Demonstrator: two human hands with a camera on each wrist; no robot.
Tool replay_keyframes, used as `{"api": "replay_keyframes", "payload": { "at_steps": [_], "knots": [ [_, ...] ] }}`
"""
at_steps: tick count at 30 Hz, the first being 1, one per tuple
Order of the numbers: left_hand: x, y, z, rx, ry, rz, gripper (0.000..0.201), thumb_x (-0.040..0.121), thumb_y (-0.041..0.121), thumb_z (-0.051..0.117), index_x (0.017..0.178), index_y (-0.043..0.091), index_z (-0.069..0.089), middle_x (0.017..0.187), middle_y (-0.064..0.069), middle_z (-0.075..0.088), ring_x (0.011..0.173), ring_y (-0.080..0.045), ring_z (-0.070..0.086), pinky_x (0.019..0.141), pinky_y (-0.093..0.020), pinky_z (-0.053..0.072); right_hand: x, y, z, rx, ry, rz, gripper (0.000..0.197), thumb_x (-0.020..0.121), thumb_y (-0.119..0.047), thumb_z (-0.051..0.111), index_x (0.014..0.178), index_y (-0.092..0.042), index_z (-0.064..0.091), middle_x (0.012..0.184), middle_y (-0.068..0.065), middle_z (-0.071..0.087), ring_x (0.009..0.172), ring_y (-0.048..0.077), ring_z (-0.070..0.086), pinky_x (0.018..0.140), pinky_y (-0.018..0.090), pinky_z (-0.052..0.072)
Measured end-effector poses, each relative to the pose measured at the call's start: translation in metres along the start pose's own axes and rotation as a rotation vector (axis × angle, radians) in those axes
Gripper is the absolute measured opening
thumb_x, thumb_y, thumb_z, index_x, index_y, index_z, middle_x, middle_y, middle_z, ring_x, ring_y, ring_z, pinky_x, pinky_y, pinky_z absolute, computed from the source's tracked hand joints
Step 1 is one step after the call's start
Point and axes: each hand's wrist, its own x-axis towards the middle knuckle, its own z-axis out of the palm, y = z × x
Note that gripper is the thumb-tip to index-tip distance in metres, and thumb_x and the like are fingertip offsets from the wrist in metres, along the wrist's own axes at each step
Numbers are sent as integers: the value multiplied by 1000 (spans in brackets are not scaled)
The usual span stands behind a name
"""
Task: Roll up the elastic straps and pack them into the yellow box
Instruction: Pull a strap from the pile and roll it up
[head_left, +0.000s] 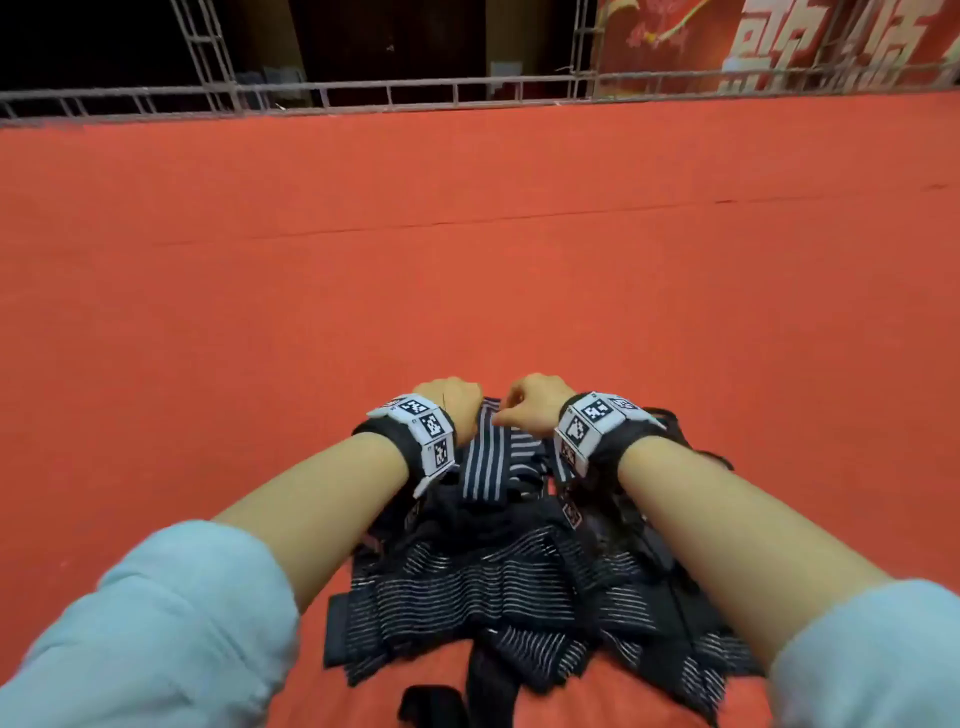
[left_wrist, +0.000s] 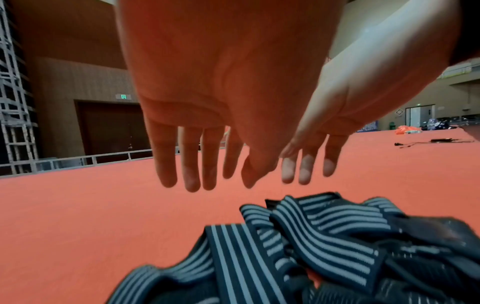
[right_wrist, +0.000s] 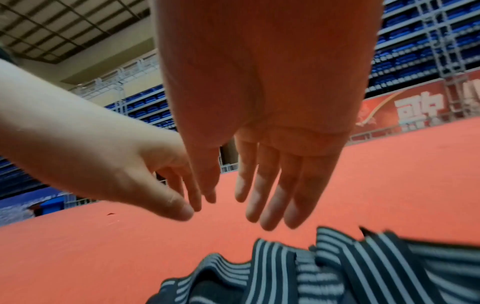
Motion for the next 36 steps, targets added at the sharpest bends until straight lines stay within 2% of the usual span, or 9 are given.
{"api": "replay_keyframes", "payload": {
  "at_steps": [6,10,13,15,18,24,31,34,36],
  "knots": [
    [30,4,97,-36,-105,-4,15,88,10,51,101,8,58,100,-13,64,81,-27,58,66,-33,44,22,50,76,198,-16,140,18,89,-19,62,92,-4,70,84,11,68,71,20,60,57,29,47],
    [41,6,144,-55,-68,11,22,92,9,50,113,6,56,107,-11,64,89,-28,61,66,-33,42,29,77,109,214,59,143,13,89,-20,62,78,-16,66,83,6,67,74,20,62,68,33,53],
    [33,6,166,-63,2,4,21,90,12,50,109,7,57,106,-12,65,85,-28,61,66,-34,46,18,91,131,229,125,128,13,88,-20,63,78,-15,69,80,6,67,72,20,61,65,32,52],
    [22,5,174,-68,44,0,21,88,13,52,107,7,59,102,-11,66,80,-27,59,66,-35,47,5,96,140,175,167,104,15,87,-20,64,89,-8,74,82,6,67,76,19,61,64,29,49],
    [-6,2,177,-102,72,-4,23,88,22,55,108,9,58,103,-9,63,91,-30,61,73,-36,49,-17,88,146,50,167,88,22,89,-21,62,102,-7,74,100,7,72,96,22,64,78,28,49],
    [-56,-1,167,-181,86,100,24,89,22,55,109,12,64,110,-8,66,101,-28,62,79,-34,50,-46,69,152,-22,165,27,24,88,-27,64,101,-9,73,100,6,71,101,22,64,80,31,52],
    [-93,18,188,-385,-108,208,33,88,46,61,99,16,71,99,-2,72,94,-18,64,87,-30,51,-72,79,169,-149,233,201,40,86,-14,58,126,-11,56,128,13,54,114,30,56,95,35,48],
    [-101,44,195,-402,-117,232,47,83,54,65,105,13,67,105,-2,69,97,-19,63,90,-32,50,-82,89,165,-68,282,288,33,89,-4,54,122,-4,62,124,13,62,113,28,59,91,32,49],
    [-105,58,196,-388,-113,240,40,83,48,69,94,10,65,94,-6,66,88,-21,60,79,-28,46,-90,95,163,-5,307,318,30,89,-4,56,117,-4,66,120,13,65,111,27,61,90,30,49]
  ]
}}
